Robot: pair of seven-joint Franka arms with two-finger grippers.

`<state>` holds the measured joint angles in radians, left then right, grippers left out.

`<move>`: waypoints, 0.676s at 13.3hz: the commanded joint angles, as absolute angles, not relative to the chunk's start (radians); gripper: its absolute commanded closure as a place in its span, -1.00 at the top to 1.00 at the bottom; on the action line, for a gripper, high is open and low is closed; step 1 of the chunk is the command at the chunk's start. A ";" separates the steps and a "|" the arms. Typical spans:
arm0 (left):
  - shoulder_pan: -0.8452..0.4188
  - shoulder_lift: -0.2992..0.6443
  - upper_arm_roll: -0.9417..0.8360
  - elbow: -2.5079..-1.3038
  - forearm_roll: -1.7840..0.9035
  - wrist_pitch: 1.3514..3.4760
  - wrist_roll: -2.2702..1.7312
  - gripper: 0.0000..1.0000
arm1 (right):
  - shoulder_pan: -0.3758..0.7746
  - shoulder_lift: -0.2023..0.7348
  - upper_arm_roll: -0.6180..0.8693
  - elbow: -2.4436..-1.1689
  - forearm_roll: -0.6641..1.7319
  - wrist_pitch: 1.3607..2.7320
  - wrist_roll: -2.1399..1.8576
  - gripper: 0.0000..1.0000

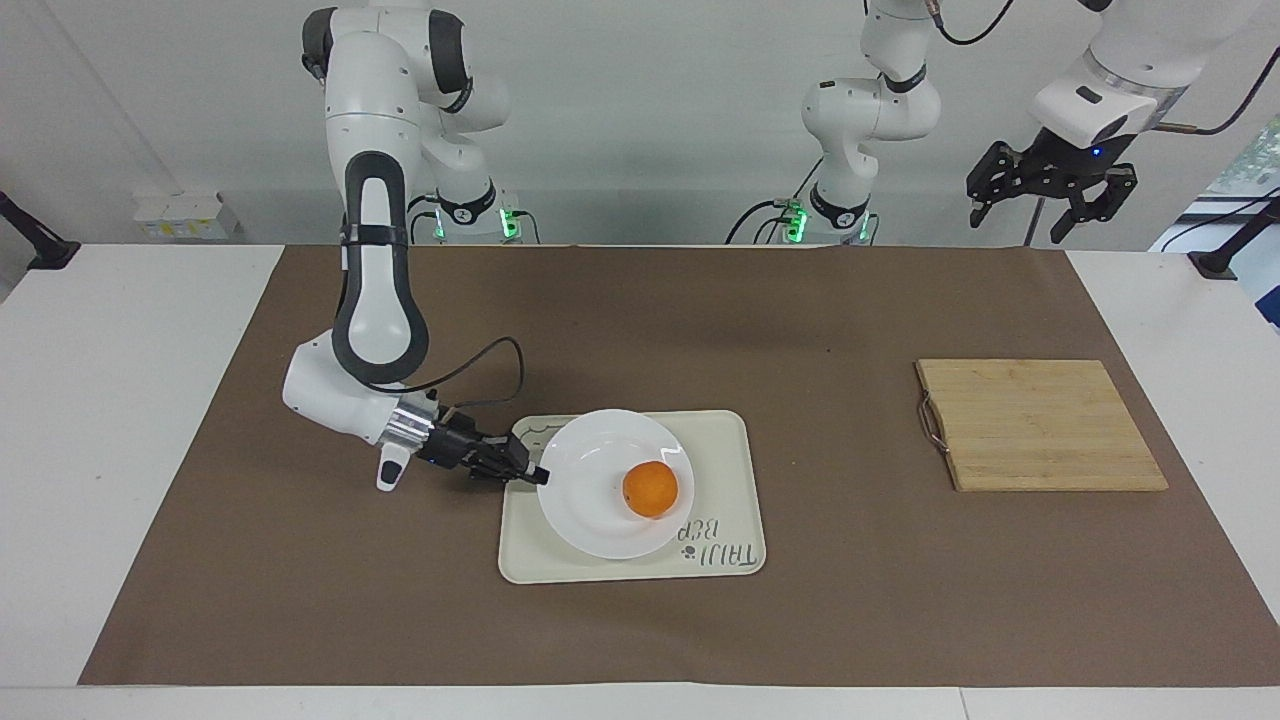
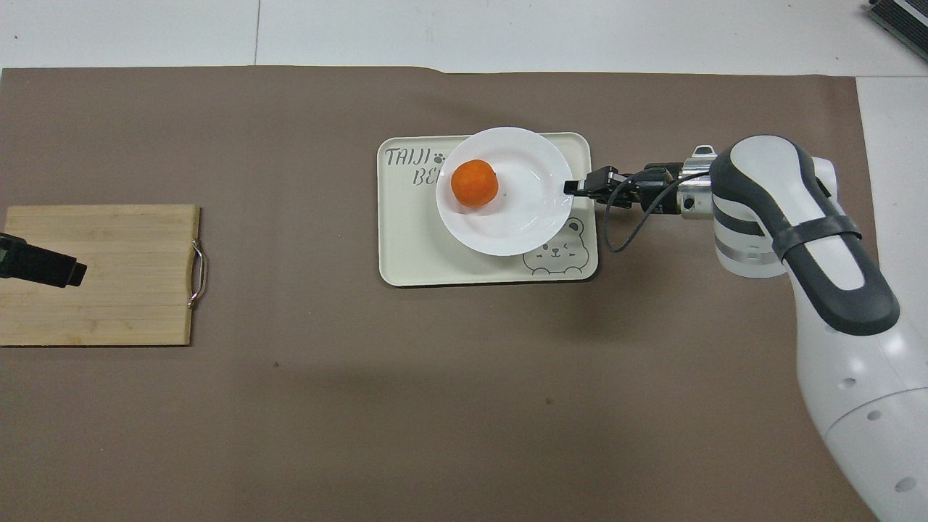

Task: Place orange and plate with both arms
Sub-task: 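Push the plate onto the middle of the bear tray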

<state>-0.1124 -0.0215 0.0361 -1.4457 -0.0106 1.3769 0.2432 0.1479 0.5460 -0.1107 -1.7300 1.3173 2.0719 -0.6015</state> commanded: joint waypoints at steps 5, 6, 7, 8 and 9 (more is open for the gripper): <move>-0.107 -0.035 0.031 -1.459 0.008 1.387 0.232 1.00 | 0.184 0.563 -0.107 -1.729 1.371 2.122 -0.634 -1.00; -0.106 -0.035 0.031 -1.459 0.008 1.388 0.233 1.00 | 0.184 0.568 -0.107 -1.729 1.371 2.121 -0.647 -1.00; -0.104 -0.035 0.034 -1.459 0.008 1.388 0.235 1.00 | 0.186 0.580 -0.107 -1.729 1.377 2.121 -0.667 -1.00; -0.106 -0.035 0.034 -1.459 0.008 1.388 0.233 1.00 | 0.186 0.586 -0.107 -1.729 1.402 2.123 -0.675 -1.00; -0.112 -0.035 0.031 -1.459 0.008 1.387 0.230 1.00 | 0.186 0.586 -0.107 -1.729 1.410 2.123 -0.673 -1.00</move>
<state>-0.1123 -0.0215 0.0372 -1.4457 -0.0106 1.3770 0.2428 0.1916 0.5776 -0.1111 -1.7306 1.3606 2.1219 -0.6334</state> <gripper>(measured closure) 0.000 0.952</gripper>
